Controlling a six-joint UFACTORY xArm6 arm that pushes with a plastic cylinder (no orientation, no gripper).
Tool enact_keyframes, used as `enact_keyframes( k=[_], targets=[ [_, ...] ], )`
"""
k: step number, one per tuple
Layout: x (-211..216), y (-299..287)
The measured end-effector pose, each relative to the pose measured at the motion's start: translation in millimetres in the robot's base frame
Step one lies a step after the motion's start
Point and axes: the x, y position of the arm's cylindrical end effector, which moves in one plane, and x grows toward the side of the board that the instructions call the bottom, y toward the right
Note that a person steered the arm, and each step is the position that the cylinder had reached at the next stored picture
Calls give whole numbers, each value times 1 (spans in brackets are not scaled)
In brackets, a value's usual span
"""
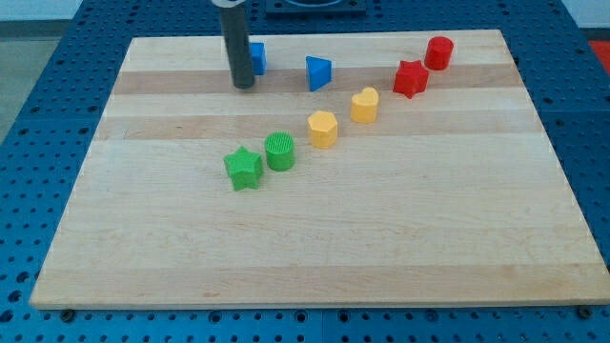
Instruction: Push the blue cube closer to the blue triangle
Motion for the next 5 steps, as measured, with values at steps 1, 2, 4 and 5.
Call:
enact_keyframes(
  k=[1,2,4,5],
  targets=[
    [-32,-16],
    [-50,-20],
    [-44,14],
    [-48,39]
  ],
)
